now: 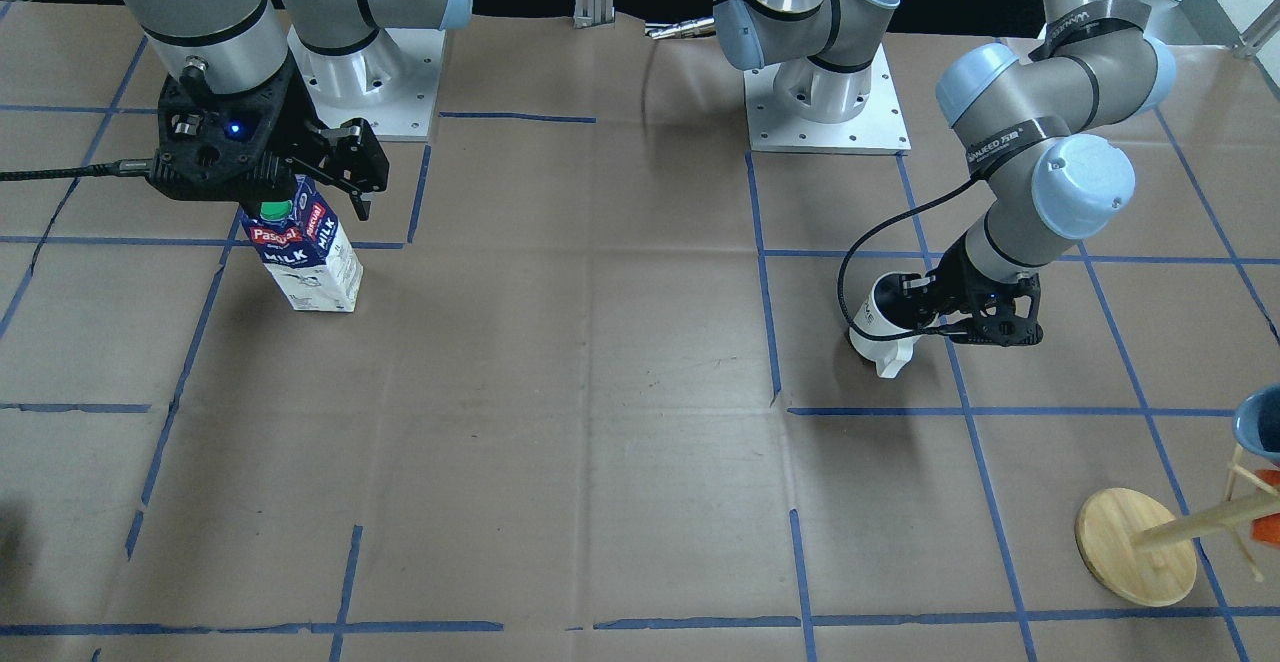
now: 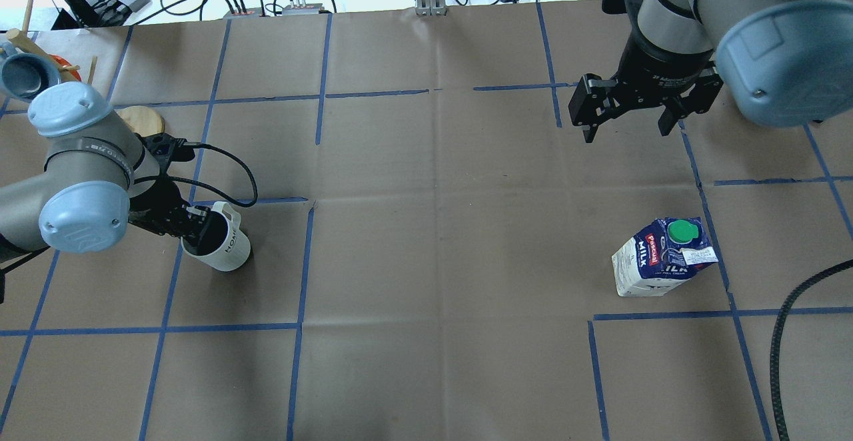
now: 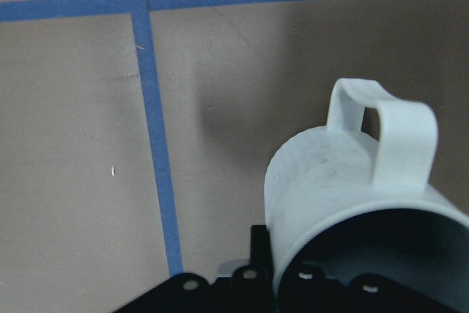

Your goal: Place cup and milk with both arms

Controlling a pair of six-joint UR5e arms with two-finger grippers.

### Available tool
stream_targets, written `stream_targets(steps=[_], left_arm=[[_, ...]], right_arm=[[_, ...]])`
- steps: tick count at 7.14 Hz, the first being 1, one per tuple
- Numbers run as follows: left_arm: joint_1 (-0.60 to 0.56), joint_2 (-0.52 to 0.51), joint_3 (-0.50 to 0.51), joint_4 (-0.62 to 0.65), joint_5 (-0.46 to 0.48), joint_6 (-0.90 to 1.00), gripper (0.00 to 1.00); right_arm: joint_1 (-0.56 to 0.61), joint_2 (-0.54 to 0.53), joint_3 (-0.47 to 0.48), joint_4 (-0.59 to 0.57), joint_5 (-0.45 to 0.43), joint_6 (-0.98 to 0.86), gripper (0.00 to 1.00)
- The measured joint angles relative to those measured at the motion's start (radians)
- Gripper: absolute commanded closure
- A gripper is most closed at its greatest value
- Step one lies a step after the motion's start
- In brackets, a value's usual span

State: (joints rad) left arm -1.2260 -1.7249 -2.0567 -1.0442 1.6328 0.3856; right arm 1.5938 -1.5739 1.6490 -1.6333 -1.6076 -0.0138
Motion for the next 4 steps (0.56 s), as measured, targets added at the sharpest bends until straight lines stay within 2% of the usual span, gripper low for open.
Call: stream_targets(steps=[2, 4], left_arm=[[-0.078, 0.000, 0.089, -0.004, -0.051, -0.059, 1.00], [-0.216, -0.026, 0.197, -0.028, -0.058, -0.204, 1.00]], right_arm=[[0.000, 0.003, 0.013, 0.000, -0.001, -0.005, 0.00], [-0.001, 0.000, 0.046, -0.007, -0.001, -0.010, 0.00]])
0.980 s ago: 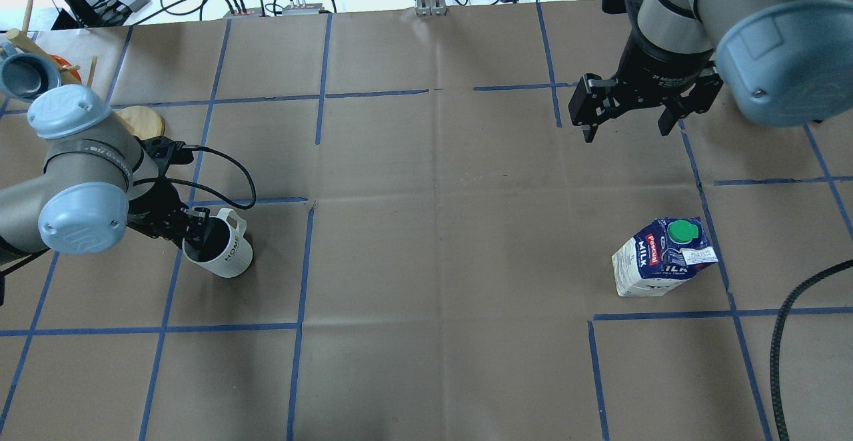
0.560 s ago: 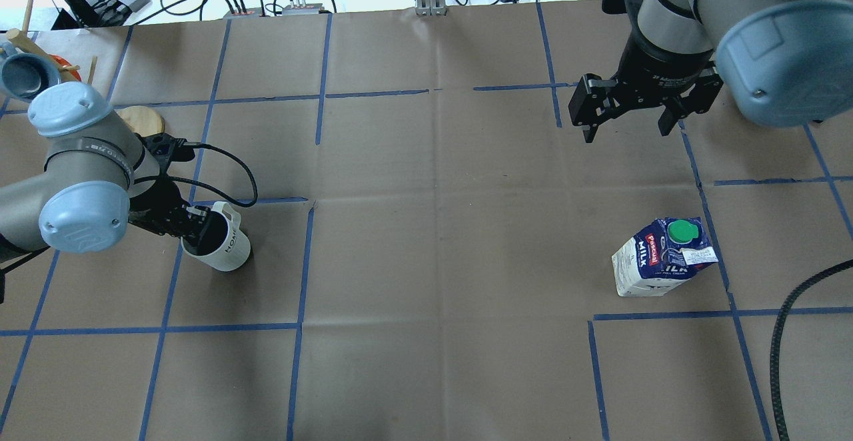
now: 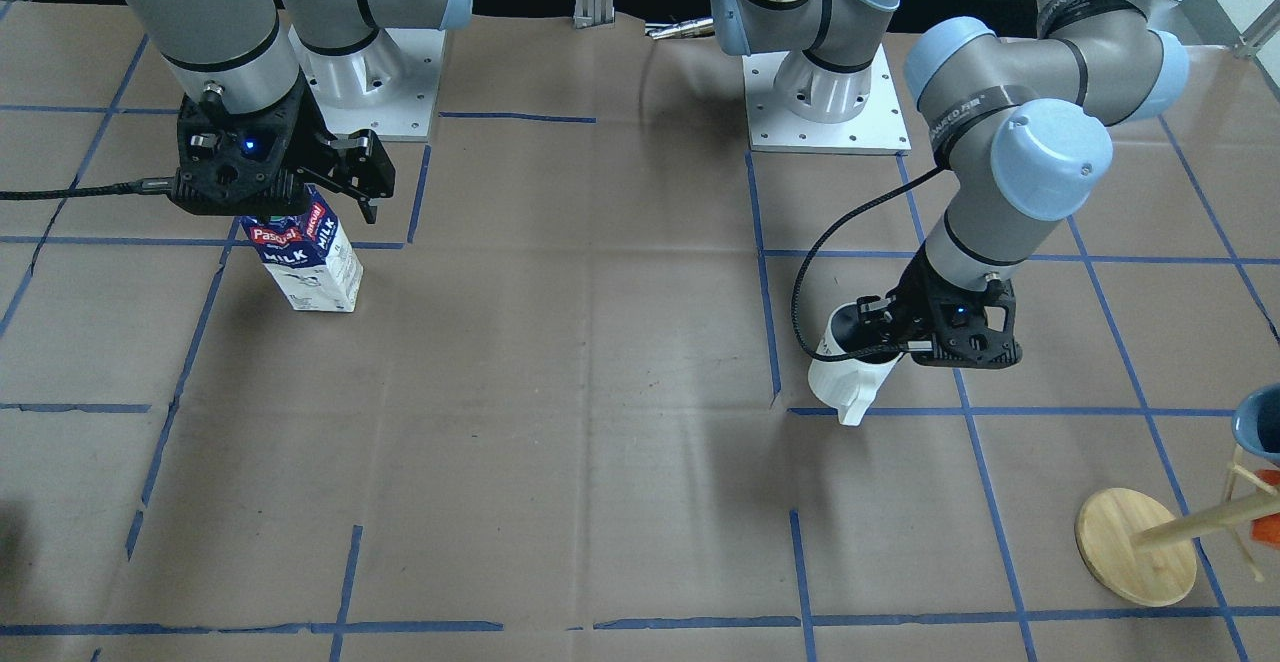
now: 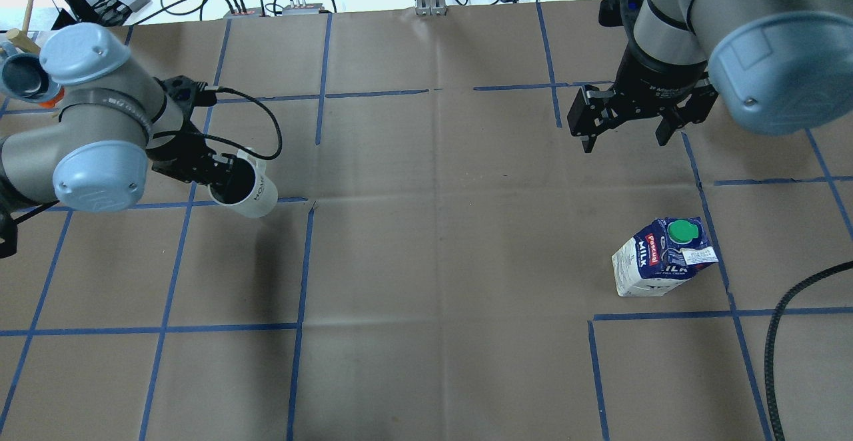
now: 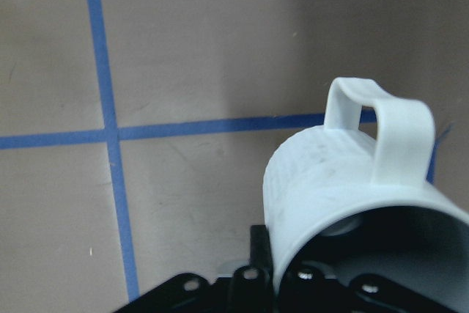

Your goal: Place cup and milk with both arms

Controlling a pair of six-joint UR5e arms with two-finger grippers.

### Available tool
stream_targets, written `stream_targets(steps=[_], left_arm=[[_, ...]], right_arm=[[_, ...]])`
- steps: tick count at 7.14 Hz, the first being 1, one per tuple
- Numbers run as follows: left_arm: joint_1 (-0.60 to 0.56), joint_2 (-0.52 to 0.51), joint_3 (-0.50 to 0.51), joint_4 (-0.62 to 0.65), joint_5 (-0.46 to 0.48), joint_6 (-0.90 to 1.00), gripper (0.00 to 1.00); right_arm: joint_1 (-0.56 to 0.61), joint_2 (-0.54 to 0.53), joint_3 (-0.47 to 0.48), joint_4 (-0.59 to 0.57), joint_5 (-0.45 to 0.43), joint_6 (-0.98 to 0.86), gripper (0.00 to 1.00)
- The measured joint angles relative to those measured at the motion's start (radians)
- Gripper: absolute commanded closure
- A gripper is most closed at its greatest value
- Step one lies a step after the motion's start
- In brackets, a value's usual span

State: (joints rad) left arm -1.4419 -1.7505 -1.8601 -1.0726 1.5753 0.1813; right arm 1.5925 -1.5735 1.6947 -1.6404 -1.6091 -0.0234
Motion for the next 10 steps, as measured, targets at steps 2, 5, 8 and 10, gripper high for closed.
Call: stream_targets(steps=[2, 5, 8, 10], left_arm=[[-0.118, -0.076, 0.116, -0.017, -0.005, -0.129, 1.00], [-0.267, -0.254, 0.335, -0.029, -0.013, -0.277, 1.00], [-0.337, -0.408, 0.551, -0.109, -0.071, -0.324, 1.00], [-0.348, -0.474, 0.632, -0.148, -0.077, -0.325, 1.00]], right_arm=[[0.000, -0.004, 0.005, -0.015, 0.000, -0.001, 0.00], [0.000, -0.005, 0.004, -0.024, 0.000, 0.000, 0.00], [0.000, -0.005, 0.003, -0.024, 0.000, 0.002, 0.00], [0.000, -0.006, 0.002, -0.025, 0.000, 0.002, 0.00]])
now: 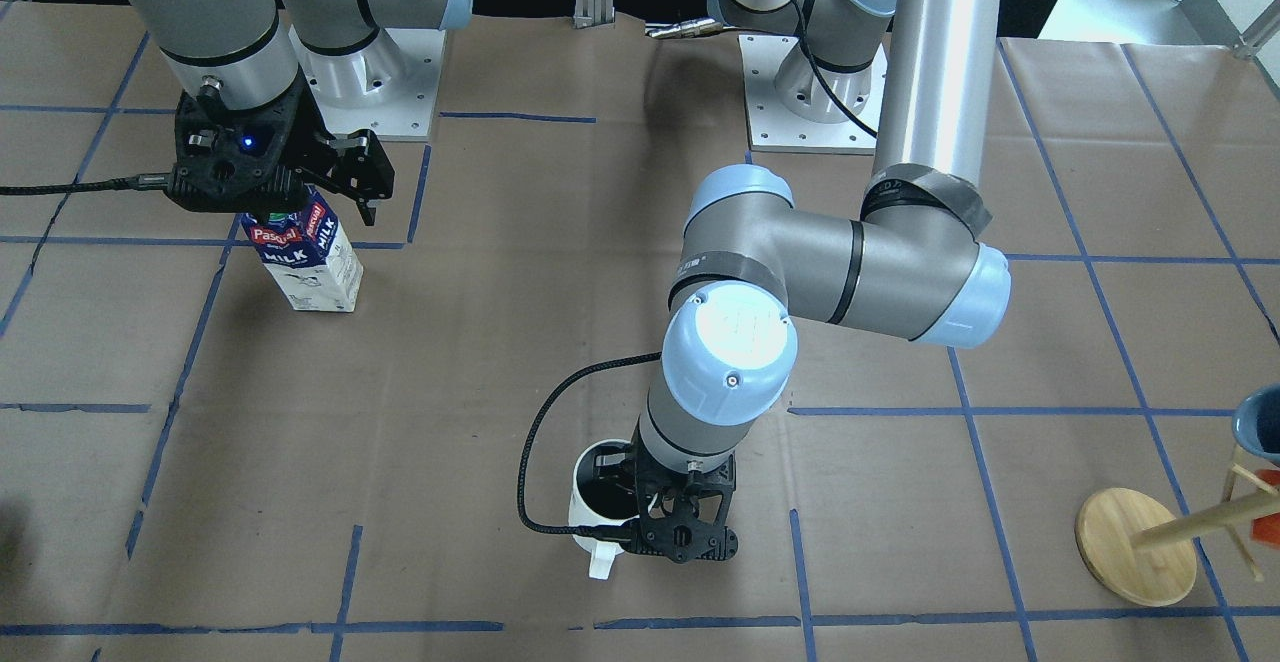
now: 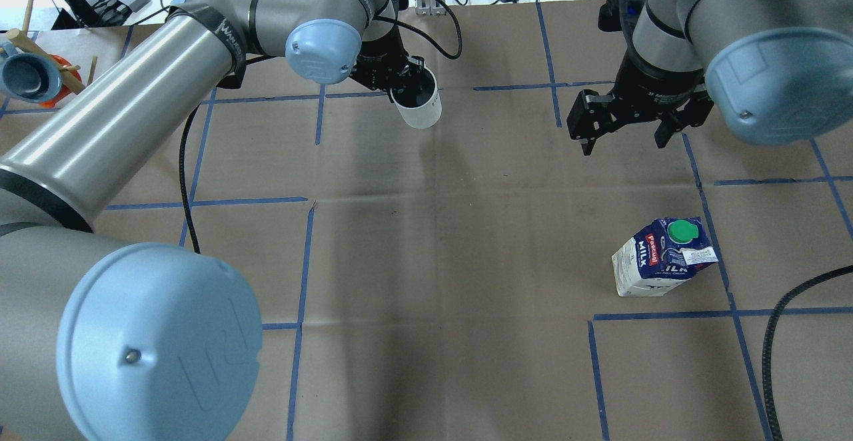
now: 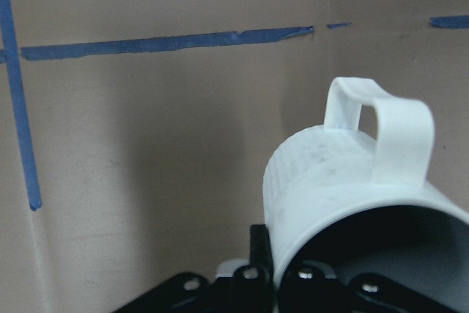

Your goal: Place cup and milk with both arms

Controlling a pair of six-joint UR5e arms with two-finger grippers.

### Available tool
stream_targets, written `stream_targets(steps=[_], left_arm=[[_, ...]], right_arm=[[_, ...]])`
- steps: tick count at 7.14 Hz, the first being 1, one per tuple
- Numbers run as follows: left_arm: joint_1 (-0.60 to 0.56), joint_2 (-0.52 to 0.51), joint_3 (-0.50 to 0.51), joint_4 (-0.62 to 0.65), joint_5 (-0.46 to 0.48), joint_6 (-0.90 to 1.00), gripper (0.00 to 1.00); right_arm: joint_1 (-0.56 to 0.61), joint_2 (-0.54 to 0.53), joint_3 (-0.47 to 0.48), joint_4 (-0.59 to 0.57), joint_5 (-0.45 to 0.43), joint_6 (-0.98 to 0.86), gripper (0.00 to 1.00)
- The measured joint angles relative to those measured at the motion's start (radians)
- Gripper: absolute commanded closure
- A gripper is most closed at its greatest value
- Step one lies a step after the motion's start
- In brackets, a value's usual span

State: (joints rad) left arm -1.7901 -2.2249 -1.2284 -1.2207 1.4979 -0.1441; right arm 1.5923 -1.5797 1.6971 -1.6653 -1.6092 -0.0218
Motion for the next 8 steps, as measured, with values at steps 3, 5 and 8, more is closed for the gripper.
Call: stream_targets(steps=[3, 5, 8], left_arm=[[-0.024, -0.077, 0.110, -0.113, 0.003, -0.005, 1.00], [-0.032, -0.102, 0.160, -0.189, 0.008, -0.045, 1.00], [-0.035, -0.130, 0.172, -0.205, 0.048, -0.050, 1.00]], right_arm=[[0.001, -0.001, 0.001, -0.001, 0.000, 0.001, 0.00], [0.000, -0.001, 0.001, -0.001, 0.001, 0.002, 0.00], [0.000, -0.001, 0.001, 0.000, 0.000, 0.000, 0.00]])
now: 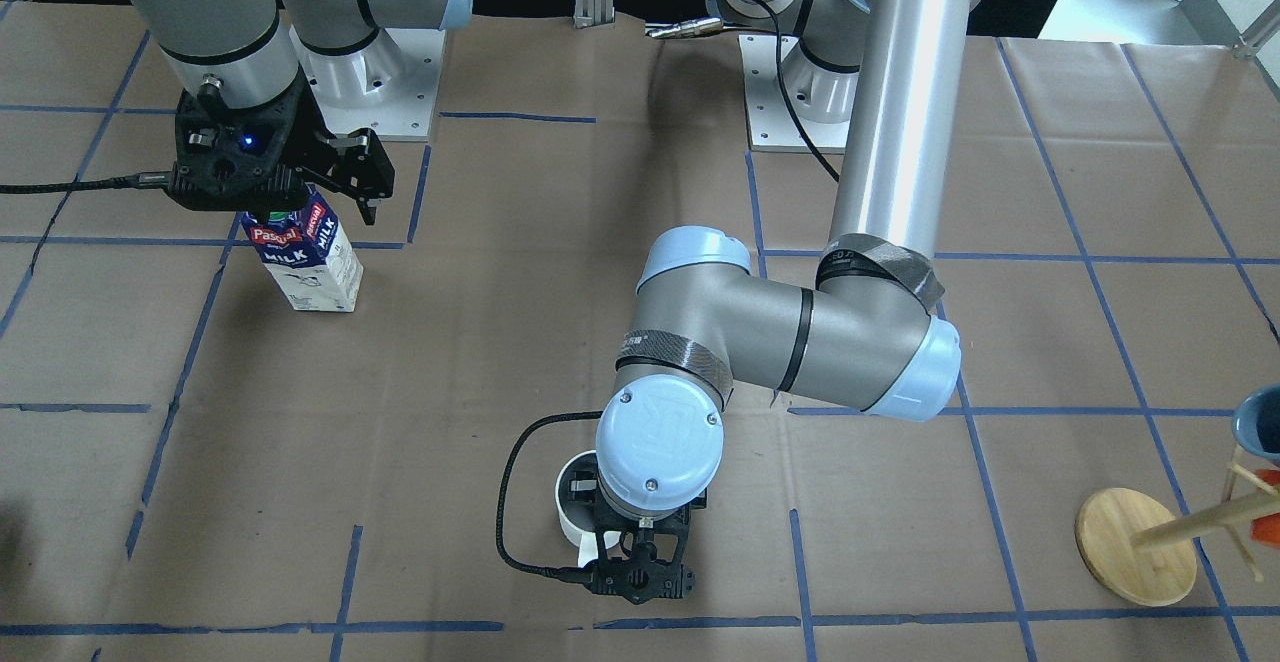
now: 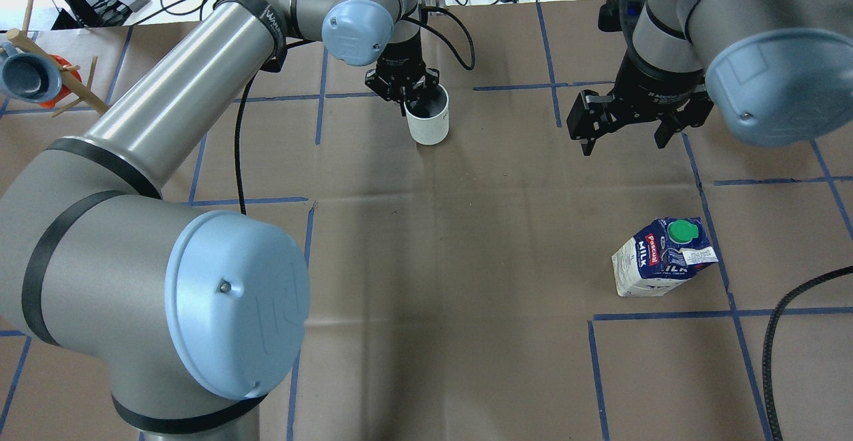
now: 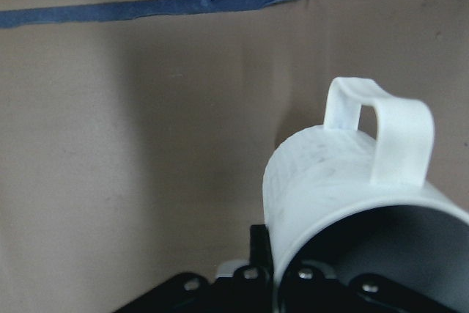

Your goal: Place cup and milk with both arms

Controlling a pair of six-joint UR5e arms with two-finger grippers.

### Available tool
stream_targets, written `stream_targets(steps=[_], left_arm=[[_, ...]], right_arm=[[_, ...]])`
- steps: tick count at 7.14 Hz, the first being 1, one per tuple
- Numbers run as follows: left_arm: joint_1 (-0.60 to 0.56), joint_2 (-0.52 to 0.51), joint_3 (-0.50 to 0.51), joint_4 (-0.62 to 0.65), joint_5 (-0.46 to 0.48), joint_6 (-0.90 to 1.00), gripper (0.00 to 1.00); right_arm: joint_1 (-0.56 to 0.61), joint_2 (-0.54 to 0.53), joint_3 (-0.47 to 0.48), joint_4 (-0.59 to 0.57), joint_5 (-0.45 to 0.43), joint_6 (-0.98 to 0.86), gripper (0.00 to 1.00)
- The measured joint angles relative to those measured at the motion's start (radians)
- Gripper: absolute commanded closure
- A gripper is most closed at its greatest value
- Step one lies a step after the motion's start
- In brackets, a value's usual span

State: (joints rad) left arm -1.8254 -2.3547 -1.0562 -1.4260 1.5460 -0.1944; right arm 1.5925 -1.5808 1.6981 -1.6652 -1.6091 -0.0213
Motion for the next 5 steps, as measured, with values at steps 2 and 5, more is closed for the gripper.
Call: stream_targets(steps=[2, 5], left_arm=[[-0.005, -0.002, -0.001, 0.000, 0.006, 0.002, 1.00], [-0.006, 0.004, -0.012, -0.002, 0.029, 0.036, 0.61]], right_arm=[[0.000, 0.001, 0.000, -0.001, 0.000, -0.002, 0.00], [-0.003, 0.001, 0.005, -0.002, -0.002, -0.016, 0.00]])
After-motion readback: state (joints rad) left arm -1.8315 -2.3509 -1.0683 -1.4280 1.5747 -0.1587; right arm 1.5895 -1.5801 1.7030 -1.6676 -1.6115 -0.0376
